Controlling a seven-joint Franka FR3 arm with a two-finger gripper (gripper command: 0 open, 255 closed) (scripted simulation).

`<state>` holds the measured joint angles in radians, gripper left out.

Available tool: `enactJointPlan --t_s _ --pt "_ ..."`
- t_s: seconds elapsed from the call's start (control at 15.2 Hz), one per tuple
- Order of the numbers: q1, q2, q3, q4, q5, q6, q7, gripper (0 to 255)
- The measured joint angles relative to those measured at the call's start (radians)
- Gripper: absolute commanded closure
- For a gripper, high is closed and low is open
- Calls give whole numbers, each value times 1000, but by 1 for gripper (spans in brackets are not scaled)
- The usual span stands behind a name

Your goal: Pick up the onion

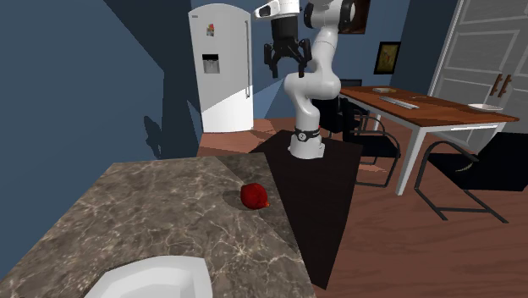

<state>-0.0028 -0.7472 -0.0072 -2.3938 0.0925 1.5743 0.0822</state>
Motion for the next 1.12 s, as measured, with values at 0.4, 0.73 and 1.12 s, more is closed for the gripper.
enactJointPlan --t_s 0.4,0.73,1.12 --pt "-2 155 -41 27 54 80 -13 0" --pt "3 381 -91 103 140 163 -47 0" --pt "1 654 -143 231 270 210 -114 0"
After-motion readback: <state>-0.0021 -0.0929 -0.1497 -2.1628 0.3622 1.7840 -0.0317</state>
